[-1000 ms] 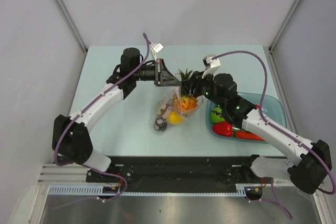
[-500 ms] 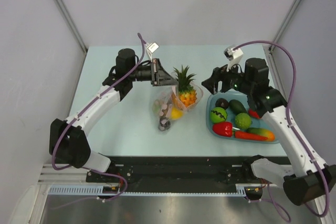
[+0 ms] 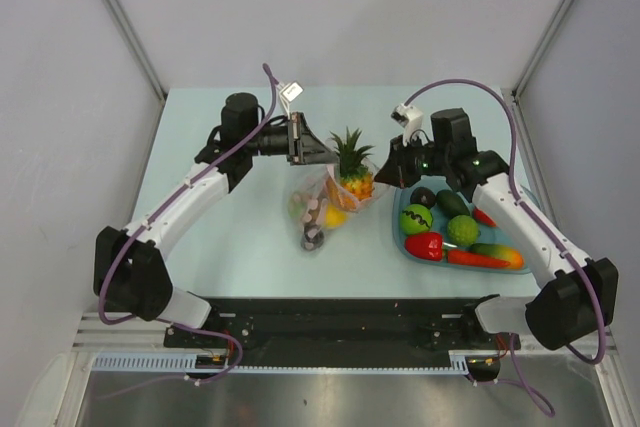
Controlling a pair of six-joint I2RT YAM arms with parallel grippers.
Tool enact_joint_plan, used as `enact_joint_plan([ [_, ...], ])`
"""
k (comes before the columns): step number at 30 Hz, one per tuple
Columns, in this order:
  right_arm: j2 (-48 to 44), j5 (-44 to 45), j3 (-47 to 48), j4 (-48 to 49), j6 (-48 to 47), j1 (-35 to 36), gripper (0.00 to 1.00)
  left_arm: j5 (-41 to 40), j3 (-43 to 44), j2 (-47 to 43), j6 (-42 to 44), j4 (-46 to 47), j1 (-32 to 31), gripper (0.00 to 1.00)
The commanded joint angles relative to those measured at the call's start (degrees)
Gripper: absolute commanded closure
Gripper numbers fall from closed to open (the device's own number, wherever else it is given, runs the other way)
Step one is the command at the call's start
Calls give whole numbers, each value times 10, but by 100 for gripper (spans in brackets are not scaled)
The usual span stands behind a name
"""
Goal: Place the food in the zip-top bag and seal the zipper
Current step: Adjust the zipper food storage bag at the center of the board.
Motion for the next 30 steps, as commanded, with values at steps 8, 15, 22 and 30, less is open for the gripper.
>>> enact_joint_plan([
  [8, -47, -93, 113, 74, 62, 56, 100, -127, 157, -39, 293, -313, 1, 100],
  [15, -26, -94, 192, 60, 105, 89, 100, -117, 243, -66, 398, -429, -6, 100],
  [22, 17, -86, 169, 43, 110, 43, 100, -145, 269, -36, 416, -514, -9, 100],
  [30, 16, -49, 100, 44, 52, 86, 100, -206, 166, -48, 430, -485, -13, 100],
])
